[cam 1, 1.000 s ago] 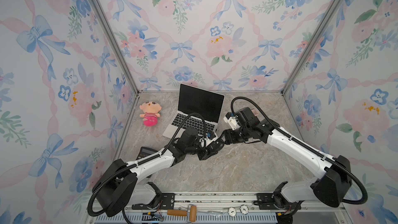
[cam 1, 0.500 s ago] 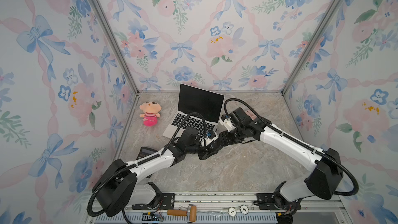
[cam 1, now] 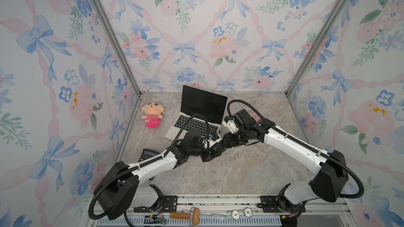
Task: Insert the wireless mouse receiver into the laptop
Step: Close the lid on the mouse.
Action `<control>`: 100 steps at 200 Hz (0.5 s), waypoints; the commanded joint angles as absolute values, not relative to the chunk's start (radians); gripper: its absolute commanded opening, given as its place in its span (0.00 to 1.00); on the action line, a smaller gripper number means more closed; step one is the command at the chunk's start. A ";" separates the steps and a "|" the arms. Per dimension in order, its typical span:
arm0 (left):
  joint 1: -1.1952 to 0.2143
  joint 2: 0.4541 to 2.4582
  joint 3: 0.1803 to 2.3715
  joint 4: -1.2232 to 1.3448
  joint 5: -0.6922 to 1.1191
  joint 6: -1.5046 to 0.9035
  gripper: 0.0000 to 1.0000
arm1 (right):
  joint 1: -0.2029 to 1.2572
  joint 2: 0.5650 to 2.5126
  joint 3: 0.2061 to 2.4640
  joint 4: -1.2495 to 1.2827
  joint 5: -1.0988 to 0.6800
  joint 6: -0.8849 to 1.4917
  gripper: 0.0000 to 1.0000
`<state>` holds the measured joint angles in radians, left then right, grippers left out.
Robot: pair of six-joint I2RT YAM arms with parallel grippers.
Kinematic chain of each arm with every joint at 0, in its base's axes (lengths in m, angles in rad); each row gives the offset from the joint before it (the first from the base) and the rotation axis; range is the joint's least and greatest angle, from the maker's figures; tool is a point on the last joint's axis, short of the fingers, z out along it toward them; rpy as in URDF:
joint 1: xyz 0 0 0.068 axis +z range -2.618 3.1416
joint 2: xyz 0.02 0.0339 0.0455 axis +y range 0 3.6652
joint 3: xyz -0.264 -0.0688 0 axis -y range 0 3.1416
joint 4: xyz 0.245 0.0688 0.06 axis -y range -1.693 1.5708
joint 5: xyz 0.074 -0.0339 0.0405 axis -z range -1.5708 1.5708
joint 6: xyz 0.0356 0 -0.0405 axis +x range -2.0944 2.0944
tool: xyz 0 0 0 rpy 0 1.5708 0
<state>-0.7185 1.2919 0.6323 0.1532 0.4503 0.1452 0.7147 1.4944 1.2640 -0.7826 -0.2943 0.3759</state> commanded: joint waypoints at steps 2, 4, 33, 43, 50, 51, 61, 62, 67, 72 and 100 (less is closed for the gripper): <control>-0.710 1.267 0.632 0.188 0.468 0.124 0.00 | 0.718 1.485 1.287 -0.811 -0.277 0.365 0.51; -0.710 1.267 0.631 0.189 0.468 0.125 0.00 | 0.717 1.485 1.286 -0.811 -0.277 0.365 0.51; -0.709 1.267 0.640 0.175 0.468 0.127 0.00 | 0.713 1.476 1.277 -0.792 -0.278 0.373 0.51; -0.709 1.265 0.636 0.176 0.468 0.126 0.00 | 0.714 1.475 1.283 -0.791 -0.280 0.375 0.51; -0.707 1.264 0.634 0.179 0.468 0.126 0.00 | 0.714 1.478 1.287 -0.792 -0.283 0.375 0.51; -0.707 1.263 0.634 0.180 0.468 0.126 0.00 | 0.714 1.478 1.287 -0.792 -0.283 0.375 0.51; -0.707 1.260 0.630 0.187 0.468 0.124 0.00 | 0.716 1.479 1.288 -0.792 -0.283 0.376 0.51; -0.707 1.260 0.629 0.187 0.468 0.123 0.00 | 0.716 1.479 1.287 -0.792 -0.283 0.375 0.51; -0.707 1.260 0.629 0.189 0.468 0.122 0.00 | 0.716 1.477 1.287 -0.790 -0.283 0.375 0.52; -0.707 1.259 0.629 0.189 0.468 0.122 0.00 | 0.715 1.477 1.286 -0.789 -0.281 0.376 0.52; -0.706 1.259 0.631 0.190 0.472 0.120 0.00 | 0.716 1.476 1.287 -0.790 -0.266 0.378 0.53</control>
